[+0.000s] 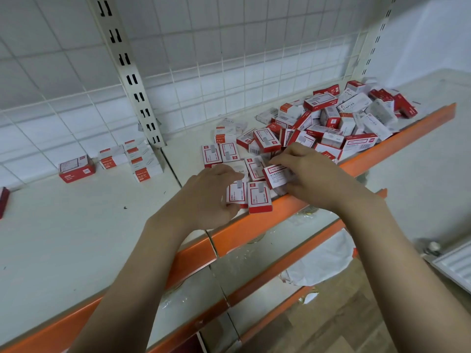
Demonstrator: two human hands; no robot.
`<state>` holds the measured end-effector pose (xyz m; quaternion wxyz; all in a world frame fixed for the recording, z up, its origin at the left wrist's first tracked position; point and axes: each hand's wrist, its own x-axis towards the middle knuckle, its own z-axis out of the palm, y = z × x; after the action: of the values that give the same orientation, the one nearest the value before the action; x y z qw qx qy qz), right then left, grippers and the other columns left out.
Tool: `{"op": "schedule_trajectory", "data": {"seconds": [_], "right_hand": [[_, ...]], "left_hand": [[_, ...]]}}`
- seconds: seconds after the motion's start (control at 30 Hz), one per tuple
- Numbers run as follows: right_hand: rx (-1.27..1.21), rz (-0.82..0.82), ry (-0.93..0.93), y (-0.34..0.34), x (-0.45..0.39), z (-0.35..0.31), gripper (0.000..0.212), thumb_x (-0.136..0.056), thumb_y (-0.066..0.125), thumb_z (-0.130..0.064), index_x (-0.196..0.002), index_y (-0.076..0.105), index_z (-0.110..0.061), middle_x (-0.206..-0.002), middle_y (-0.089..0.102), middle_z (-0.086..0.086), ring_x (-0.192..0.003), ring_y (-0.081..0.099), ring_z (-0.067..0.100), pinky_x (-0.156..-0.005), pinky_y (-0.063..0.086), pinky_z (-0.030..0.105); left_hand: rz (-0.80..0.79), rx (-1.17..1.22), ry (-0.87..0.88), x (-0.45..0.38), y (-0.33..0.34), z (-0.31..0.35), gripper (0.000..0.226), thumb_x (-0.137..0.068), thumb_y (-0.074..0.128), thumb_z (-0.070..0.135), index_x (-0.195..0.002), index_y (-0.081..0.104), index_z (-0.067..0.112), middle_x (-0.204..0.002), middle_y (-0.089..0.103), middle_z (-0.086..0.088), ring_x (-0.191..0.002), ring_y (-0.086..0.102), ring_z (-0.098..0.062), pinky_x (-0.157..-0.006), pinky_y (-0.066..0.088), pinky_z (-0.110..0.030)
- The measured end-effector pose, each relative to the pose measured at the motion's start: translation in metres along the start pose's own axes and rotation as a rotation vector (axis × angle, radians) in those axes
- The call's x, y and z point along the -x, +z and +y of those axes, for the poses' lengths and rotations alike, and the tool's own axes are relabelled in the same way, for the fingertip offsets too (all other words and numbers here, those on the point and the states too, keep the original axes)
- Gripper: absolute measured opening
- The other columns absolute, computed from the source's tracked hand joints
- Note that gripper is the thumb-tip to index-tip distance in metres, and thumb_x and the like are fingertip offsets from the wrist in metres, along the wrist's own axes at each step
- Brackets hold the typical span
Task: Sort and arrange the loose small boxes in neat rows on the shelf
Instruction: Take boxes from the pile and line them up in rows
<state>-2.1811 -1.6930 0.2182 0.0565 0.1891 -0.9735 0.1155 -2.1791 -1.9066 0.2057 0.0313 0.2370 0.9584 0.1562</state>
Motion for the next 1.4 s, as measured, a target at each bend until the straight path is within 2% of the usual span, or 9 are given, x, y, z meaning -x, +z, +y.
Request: {"op": "schedule_trajectory", "data": {"seconds": [0.17,0.27,0.37,0.43,0.53,0.73,1.17,1.27,1.4], "right_hand": [[-0.045,0.056,0.018,0.002,0.011,0.004,0.053,-0.083,0.062,-0.012,-0.134,0.048,-0.019,-0.122,0.048,0.005,-0.117,0.043,0.023,-0.093,0.037,0.031],[-0.03,0.073,0.04,0.002,0.016,0.007,0.055,-0.083,0.059,-0.008,-0.135,0.046,-0.019,-0.122,0.048,0.006,-0.116,0.043,0.024,-0.09,0.037,0.029],[-0.05,0.081,0.059,0.001,0.019,0.009,0.056,-0.082,0.058,-0.005,-0.135,0.047,-0.018,-0.119,0.048,0.006,-0.114,0.043,0.023,-0.087,0.038,0.029],[-0.059,0.089,0.061,0.001,0.021,0.01,0.055,-0.081,0.058,-0.004,-0.134,0.048,-0.016,-0.117,0.048,0.007,-0.113,0.044,0.024,-0.087,0.037,0.029],[-0.058,0.097,0.064,0.002,0.024,0.011,0.055,-0.08,0.058,-0.004,-0.133,0.048,-0.016,-0.115,0.048,0.007,-0.111,0.044,0.025,-0.087,0.036,0.028],[-0.06,0.094,0.088,0.0,0.028,0.013,0.055,-0.08,0.058,-0.004,-0.133,0.049,-0.015,-0.115,0.048,0.007,-0.111,0.044,0.024,-0.089,0.039,0.032],[-0.087,0.141,0.067,-0.008,0.017,0.0,0.057,-0.082,0.063,-0.011,-0.135,0.043,-0.014,-0.126,0.049,0.005,-0.119,0.043,0.021,-0.094,0.036,0.028],[-0.122,0.16,0.012,-0.012,0.007,-0.01,0.054,-0.079,0.066,-0.011,-0.131,0.049,-0.012,-0.121,0.052,0.004,-0.115,0.046,0.02,-0.091,0.036,0.024],[-0.117,0.17,-0.093,-0.016,-0.008,-0.032,0.047,-0.078,0.07,-0.014,-0.124,0.056,-0.012,-0.116,0.056,0.004,-0.107,0.049,0.018,-0.084,0.03,0.016]], "left_hand": [[-0.037,-0.035,0.056,-0.004,0.004,0.0,0.062,-0.083,0.063,0.035,-0.138,0.036,0.03,-0.14,0.04,0.008,-0.133,0.029,-0.014,-0.108,0.033,-0.043],[-0.003,-0.002,0.062,-0.006,0.006,0.005,0.051,-0.087,0.058,0.024,-0.135,0.04,0.026,-0.138,0.041,0.008,-0.132,0.032,-0.013,-0.106,0.033,-0.033],[0.159,0.031,0.015,-0.011,0.007,0.017,0.031,-0.094,0.046,0.031,-0.121,0.051,0.017,-0.116,0.055,0.005,-0.106,0.051,-0.012,-0.084,0.04,-0.017],[0.238,0.039,-0.026,-0.014,0.008,0.027,0.036,-0.09,0.046,0.048,-0.104,0.054,0.016,-0.088,0.057,0.012,-0.08,0.053,-0.009,-0.069,0.043,-0.015],[0.21,0.024,-0.052,-0.016,0.012,0.041,0.043,-0.082,0.049,0.062,-0.093,0.048,0.02,-0.089,0.059,0.009,-0.067,0.053,-0.007,-0.059,0.048,-0.019],[0.136,-0.185,-0.081,-0.018,0.017,0.055,0.06,-0.081,0.044,0.067,-0.116,0.045,0.018,-0.109,0.058,0.002,-0.096,0.057,-0.02,-0.073,0.049,-0.031],[0.098,0.011,-0.058,0.001,-0.019,0.032,0.025,-0.091,0.049,0.039,-0.091,0.062,0.018,-0.079,0.054,0.012,-0.063,0.052,-0.004,-0.058,0.044,-0.013],[0.183,0.004,-0.044,0.019,-0.035,0.013,0.038,-0.089,0.056,0.036,-0.124,0.057,0.02,-0.085,0.037,0.01,-0.075,0.041,-0.006,-0.062,0.035,-0.012],[0.357,0.049,-0.069,0.044,-0.046,-0.007,0.052,-0.083,0.067,0.023,-0.132,0.05,0.013,-0.097,0.038,0.002,-0.086,0.043,-0.01,-0.086,0.043,-0.022]]}}
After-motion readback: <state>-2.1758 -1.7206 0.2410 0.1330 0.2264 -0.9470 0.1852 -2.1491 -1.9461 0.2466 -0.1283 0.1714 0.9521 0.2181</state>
